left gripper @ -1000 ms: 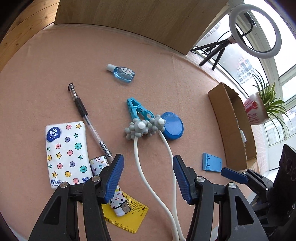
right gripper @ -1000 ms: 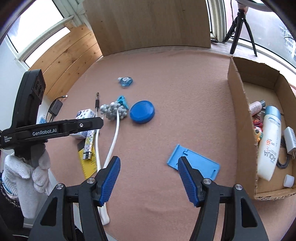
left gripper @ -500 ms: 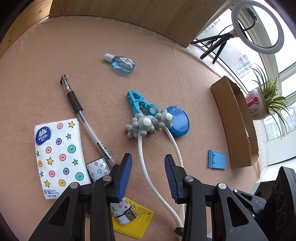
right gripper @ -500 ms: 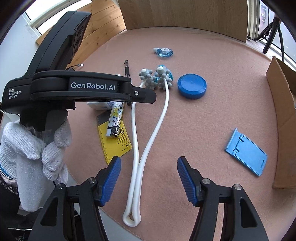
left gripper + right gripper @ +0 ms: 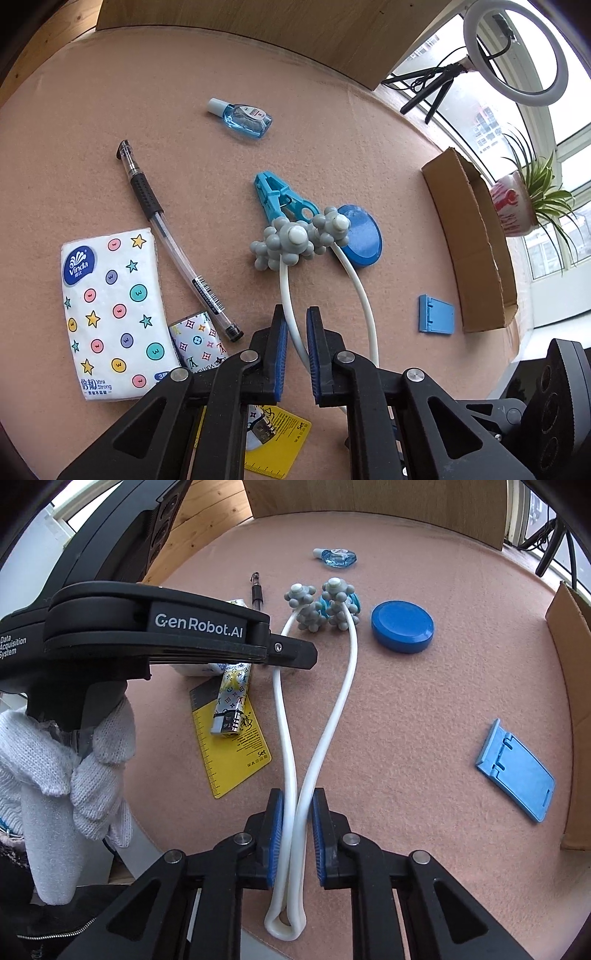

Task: Organize objects
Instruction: 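Move both grippers to the white cord massager and close them on the cord, then lift the white cord massager with both grippers and carry it over the box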

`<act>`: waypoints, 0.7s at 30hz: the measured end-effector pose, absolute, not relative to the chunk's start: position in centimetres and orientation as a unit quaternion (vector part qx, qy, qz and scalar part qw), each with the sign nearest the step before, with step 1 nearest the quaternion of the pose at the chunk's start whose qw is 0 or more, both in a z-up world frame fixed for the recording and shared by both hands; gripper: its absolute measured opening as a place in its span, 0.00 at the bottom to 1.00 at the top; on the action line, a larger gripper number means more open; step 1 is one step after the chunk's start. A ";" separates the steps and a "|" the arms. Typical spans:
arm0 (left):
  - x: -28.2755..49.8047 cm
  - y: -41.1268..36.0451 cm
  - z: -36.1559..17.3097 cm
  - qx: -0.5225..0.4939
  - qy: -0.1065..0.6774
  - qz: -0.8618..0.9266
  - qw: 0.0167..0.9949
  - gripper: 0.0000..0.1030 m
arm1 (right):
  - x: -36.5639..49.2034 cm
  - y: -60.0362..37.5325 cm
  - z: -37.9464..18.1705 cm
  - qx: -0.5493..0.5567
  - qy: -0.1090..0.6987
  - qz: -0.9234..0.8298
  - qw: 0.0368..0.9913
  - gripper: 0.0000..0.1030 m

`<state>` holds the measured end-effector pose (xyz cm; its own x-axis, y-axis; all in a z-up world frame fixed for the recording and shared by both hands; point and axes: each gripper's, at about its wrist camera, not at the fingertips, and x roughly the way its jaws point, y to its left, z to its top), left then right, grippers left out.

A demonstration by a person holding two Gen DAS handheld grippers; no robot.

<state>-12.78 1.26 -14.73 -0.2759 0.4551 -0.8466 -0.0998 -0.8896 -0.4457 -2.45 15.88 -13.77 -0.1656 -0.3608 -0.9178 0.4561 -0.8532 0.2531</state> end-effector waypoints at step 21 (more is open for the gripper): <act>-16.0 11.1 -6.4 -0.510 -0.149 0.805 0.265 0.11 | -4.3 25.1 -8.2 0.538 -0.020 -0.816 0.211 0.12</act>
